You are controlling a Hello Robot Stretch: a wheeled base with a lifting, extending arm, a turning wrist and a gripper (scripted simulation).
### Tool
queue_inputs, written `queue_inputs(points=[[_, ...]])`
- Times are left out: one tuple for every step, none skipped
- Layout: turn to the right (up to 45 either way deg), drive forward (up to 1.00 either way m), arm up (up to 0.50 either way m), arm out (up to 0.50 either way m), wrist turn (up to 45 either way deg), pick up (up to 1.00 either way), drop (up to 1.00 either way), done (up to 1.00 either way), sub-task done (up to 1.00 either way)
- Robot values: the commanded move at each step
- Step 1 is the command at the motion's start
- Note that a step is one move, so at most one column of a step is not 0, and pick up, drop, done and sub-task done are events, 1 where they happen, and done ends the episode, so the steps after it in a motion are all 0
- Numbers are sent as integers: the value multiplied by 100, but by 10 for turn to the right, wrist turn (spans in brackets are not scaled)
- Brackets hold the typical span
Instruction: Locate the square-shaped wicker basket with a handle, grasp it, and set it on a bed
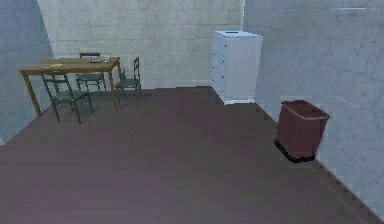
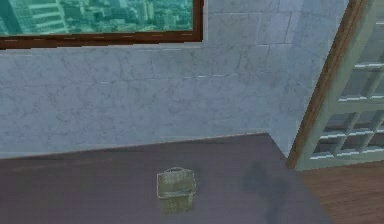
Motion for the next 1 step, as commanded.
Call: queue_inputs(points=[[0, 0, 0, 50, 0, 0, 0, 0, 0]])
